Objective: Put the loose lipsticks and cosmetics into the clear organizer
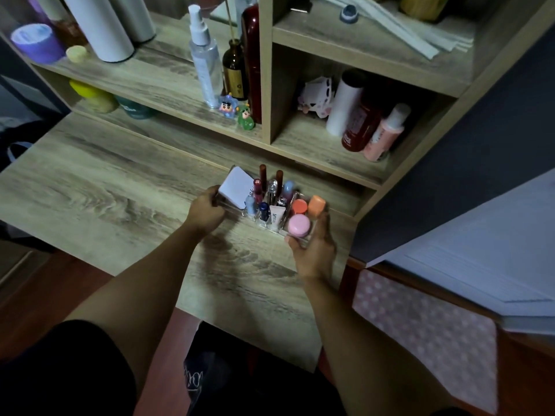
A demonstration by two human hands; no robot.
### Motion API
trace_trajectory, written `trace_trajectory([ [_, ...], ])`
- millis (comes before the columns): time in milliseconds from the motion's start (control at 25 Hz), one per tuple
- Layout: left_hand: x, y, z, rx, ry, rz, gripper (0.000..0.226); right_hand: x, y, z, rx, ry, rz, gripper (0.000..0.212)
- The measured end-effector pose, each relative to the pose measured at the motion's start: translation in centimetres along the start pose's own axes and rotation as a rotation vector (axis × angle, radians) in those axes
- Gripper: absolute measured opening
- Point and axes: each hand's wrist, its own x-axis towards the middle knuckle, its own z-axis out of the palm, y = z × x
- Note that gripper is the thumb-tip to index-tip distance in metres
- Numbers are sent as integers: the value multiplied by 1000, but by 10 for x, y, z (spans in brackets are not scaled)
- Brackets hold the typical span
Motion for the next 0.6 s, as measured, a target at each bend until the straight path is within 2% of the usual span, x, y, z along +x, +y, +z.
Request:
trace_trajectory([
  [360,0,0,3,45,2,-10,60,7,3,-6,101,8,-25,99],
  [600,-11,5,6,125,5,15,85,4,6,-16,32,-92,-59,108],
])
